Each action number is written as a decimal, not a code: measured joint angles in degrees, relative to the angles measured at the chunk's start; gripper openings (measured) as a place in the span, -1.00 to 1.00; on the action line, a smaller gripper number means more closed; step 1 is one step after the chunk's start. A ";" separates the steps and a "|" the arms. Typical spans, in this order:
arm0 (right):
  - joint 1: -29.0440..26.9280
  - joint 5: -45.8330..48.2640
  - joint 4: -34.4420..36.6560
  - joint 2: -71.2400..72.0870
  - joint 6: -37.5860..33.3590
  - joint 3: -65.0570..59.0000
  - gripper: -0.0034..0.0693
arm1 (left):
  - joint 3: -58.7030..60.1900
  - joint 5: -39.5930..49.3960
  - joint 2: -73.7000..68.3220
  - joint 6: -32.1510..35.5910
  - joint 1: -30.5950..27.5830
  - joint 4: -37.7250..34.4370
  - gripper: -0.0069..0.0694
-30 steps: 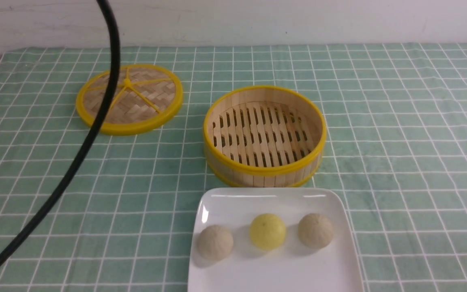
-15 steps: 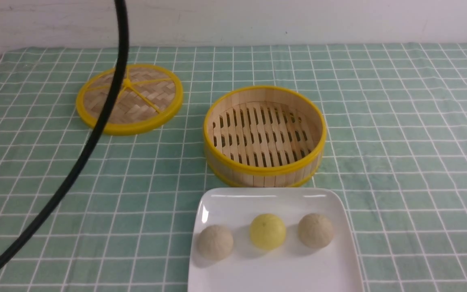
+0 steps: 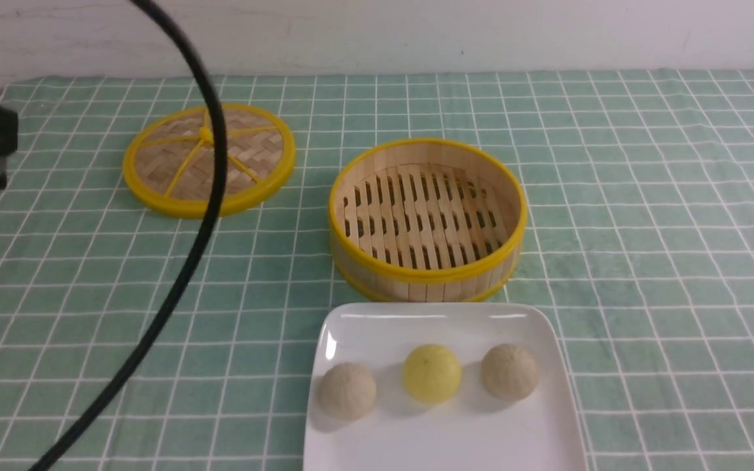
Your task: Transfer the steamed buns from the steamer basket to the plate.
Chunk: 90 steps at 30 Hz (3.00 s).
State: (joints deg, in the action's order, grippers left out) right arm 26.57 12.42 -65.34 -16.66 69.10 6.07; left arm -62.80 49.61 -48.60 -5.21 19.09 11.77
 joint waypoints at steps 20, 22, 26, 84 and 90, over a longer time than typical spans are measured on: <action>0.00 -3.38 -32.89 0.00 0.00 0.00 -0.25 | 59.24 -37.86 33.02 -2.40 -21.45 -6.40 0.09; 0.00 -3.38 -32.89 0.00 0.00 0.00 -0.25 | 60.63 -38.24 34.95 -2.57 -21.53 -6.40 0.09; 0.00 -3.62 -33.12 0.00 0.00 0.00 -0.25 | 62.80 -36.27 40.69 -2.67 -21.60 -6.30 0.09; 0.00 -3.76 -33.34 0.00 0.00 -0.05 -0.25 | 63.83 -26.83 49.28 -6.09 -21.65 -6.11 0.09; 0.00 -4.66 -33.26 0.00 0.00 -0.05 -0.25 | 63.83 -26.83 49.28 -6.14 -21.65 -6.11 0.09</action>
State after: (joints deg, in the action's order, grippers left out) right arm 26.57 7.76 -98.60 -16.66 69.10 6.02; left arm 1.03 22.78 0.68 -11.35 -2.56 5.66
